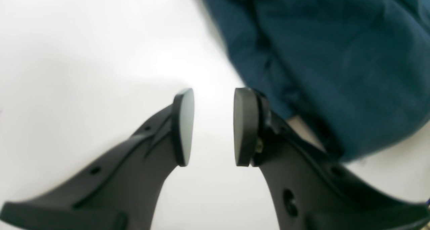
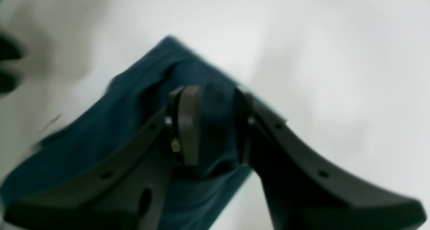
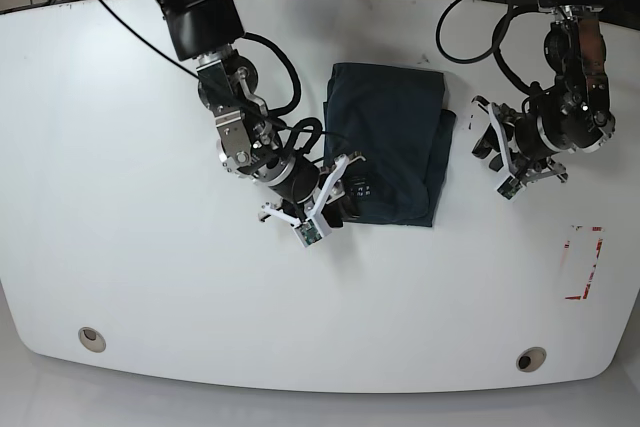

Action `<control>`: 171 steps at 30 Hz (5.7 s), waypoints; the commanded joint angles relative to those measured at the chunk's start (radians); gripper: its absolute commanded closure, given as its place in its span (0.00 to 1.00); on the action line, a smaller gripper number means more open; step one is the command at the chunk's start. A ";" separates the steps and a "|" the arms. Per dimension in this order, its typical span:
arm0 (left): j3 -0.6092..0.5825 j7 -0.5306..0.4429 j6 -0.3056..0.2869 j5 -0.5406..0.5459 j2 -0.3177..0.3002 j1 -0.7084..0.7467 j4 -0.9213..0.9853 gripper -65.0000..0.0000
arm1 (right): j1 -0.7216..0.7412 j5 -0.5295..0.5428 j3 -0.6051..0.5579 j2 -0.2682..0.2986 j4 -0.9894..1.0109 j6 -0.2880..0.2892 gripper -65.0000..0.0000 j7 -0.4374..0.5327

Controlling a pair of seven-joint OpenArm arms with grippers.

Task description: Layout the t-shirt on the table in an organized manner, then fold the t-shirt properly

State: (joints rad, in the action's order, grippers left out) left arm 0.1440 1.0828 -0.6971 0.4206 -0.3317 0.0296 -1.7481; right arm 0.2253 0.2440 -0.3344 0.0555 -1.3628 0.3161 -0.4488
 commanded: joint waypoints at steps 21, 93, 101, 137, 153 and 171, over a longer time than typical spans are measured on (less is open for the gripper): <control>-0.016 -0.014 -0.001 0.001 0.023 0.060 -0.065 0.72 | 0.153 0.025 0.008 0.070 0.035 0.082 0.75 0.063; 0.045 -0.863 0.104 -0.481 0.019 0.186 0.495 0.72 | -0.289 0.027 0.452 0.162 -0.553 0.093 0.75 -0.178; 0.159 -0.863 0.006 -0.481 -0.088 0.181 0.546 0.72 | -0.320 0.027 0.452 0.129 -0.556 0.093 0.75 -0.178; 0.162 -0.764 -0.001 -0.236 -0.383 0.059 0.547 0.72 | -0.409 0.025 0.421 0.114 -0.631 0.093 0.75 -0.175; 0.515 -0.346 -0.001 -0.105 -0.240 0.053 0.004 0.72 | -0.410 0.025 0.421 0.114 -0.634 0.093 0.75 -0.175; 0.584 -0.907 0.011 -0.349 0.171 0.189 -0.082 0.72 | -0.464 -0.262 0.355 0.089 -0.571 0.081 0.75 0.163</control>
State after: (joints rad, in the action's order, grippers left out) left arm 0.7643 0.2607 -0.7036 0.0902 -0.1932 0.2211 -1.8107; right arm -0.2378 0.0586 0.0418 0.1635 -1.9583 0.3901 -0.3737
